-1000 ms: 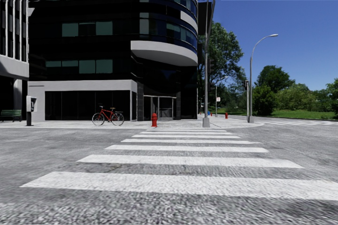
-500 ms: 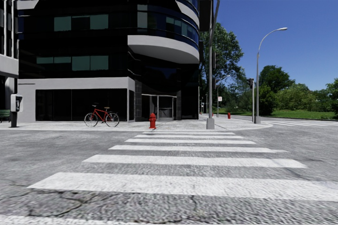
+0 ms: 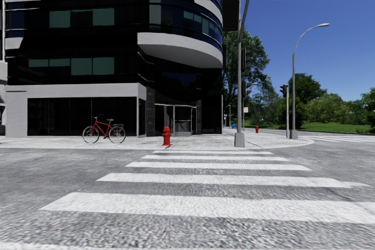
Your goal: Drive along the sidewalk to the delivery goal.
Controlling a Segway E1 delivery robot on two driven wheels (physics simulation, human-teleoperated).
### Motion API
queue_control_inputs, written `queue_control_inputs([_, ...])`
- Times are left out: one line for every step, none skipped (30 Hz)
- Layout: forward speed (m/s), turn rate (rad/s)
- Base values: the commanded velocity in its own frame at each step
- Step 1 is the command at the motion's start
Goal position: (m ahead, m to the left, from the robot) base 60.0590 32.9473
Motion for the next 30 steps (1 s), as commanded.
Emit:
queue_control_inputs([2.00, 0.00])
queue_control_inputs([2.00, 0.00])
queue_control_inputs([2.00, 0.00])
queue_control_inputs([2.00, 0.00])
queue_control_inputs([2.00, 0.00])
queue_control_inputs([2.00, 0.00])
queue_control_inputs([2.00, -0.04])
queue_control_inputs([2.00, -0.08])
queue_control_inputs([2.00, -0.08])
queue_control_inputs([2.00, -0.17])
queue_control_inputs([2.00, -0.19])
queue_control_inputs([2.00, -0.19])
queue_control_inputs([2.00, -0.20])
queue_control_inputs([2.00, -0.20])
queue_control_inputs([2.00, -0.20])
queue_control_inputs([2.00, -0.17])
queue_control_inputs([2.00, -0.01])
queue_control_inputs([2.00, 0.00])
queue_control_inputs([2.00, 0.00])
queue_control_inputs([2.00, 0.00])
queue_control_inputs([2.00, 0.00])
queue_control_inputs([2.00, -0.05])
queue_control_inputs([2.00, -0.05])
queue_control_inputs([2.00, -0.14])
queue_control_inputs([2.00, -0.27])
queue_control_inputs([2.00, -0.33])
queue_control_inputs([2.00, -0.38])
queue_control_inputs([2.00, -0.43])
queue_control_inputs([2.00, -0.43])
queue_control_inputs([2.00, -0.45])
